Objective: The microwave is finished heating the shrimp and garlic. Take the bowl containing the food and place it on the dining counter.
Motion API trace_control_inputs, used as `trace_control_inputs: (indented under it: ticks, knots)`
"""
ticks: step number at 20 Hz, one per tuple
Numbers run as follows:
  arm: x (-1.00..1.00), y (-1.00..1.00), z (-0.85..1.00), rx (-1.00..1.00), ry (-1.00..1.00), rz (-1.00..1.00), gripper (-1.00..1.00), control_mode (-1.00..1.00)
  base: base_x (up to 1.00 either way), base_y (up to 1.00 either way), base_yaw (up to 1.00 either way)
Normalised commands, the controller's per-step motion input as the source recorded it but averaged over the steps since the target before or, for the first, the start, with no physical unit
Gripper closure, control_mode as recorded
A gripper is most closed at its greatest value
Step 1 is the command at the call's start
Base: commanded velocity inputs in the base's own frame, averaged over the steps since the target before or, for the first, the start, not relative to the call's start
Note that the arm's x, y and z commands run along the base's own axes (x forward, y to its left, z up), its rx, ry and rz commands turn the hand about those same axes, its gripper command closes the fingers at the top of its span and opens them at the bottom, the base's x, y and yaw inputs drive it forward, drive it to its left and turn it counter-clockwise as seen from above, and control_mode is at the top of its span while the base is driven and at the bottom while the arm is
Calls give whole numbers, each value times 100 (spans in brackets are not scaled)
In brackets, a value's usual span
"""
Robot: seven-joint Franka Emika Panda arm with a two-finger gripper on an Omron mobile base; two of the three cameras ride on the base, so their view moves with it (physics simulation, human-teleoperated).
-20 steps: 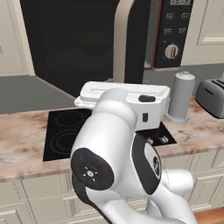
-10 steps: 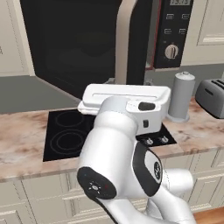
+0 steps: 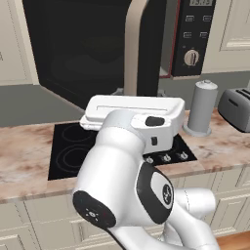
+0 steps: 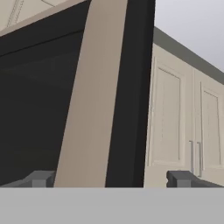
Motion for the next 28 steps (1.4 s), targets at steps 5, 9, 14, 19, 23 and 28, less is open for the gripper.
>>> trace_control_inputs:
  ticks: [5, 9, 14, 19, 23, 28]
  knots:
    - [25, 32, 0, -4, 0, -2, -100, -100, 0, 0, 0]
    - [26, 23, 0, -1, 0, -7, -100, -100, 0, 0, 0]
    - [-7, 0, 0, 0, 0, 0, -100, -100, 0, 0, 0]
    - [-88, -7, 0, 0, -6, 0, -100, -100, 0, 0, 0]
    - [-100, -20, -1, 0, -8, 0, -100, -100, 0, 0, 0]
    - [-48, -67, 0, 9, -3, 3, -100, -100, 0, 0, 0]
